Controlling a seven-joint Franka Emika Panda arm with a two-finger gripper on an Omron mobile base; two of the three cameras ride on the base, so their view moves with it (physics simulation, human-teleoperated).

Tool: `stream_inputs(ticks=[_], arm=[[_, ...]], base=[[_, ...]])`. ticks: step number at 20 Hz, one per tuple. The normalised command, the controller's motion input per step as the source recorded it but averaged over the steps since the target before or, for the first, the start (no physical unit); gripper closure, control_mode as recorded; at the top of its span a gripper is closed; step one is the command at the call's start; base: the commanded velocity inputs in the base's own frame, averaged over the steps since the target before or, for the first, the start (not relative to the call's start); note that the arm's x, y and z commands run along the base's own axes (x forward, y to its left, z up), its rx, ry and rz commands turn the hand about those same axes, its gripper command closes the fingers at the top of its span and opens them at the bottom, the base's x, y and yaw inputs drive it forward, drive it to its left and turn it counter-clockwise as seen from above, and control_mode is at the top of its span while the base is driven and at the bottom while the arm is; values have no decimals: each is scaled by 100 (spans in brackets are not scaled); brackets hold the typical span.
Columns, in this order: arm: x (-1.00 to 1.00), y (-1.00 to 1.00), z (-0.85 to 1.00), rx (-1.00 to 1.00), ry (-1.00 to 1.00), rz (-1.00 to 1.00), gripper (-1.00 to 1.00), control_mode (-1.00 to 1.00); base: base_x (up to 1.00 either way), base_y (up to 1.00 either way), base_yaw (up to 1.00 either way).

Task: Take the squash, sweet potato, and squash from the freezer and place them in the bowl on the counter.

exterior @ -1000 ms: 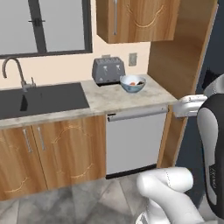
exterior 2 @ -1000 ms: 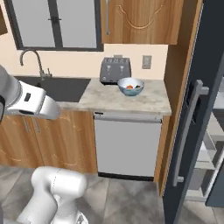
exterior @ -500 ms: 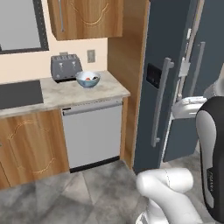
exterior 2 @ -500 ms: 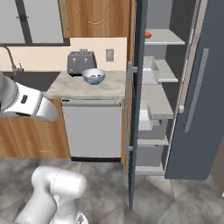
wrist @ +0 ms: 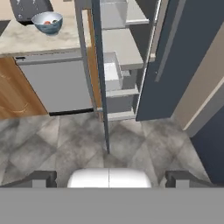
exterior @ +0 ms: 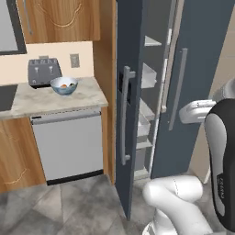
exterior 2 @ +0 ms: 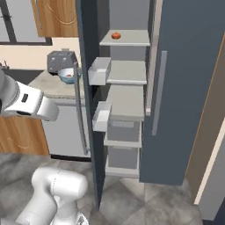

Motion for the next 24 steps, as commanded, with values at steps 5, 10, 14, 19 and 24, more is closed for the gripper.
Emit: stream_inputs(ticks=[5, 10, 14, 19, 24], arm=[[0, 0, 0, 0, 0, 0, -100, 100], [0, 0, 0, 0, 0, 0, -100, 100], [0, 0, 0, 0, 0, 0, -100, 100], [0, 0, 0, 0, 0, 0, -100, 100], [0, 0, 0, 0, 0, 0, -100, 100]], base=[[71, -83, 23], [94, -59, 16], [100, -37, 7], [95, -18, 4], [82, -4, 2]])
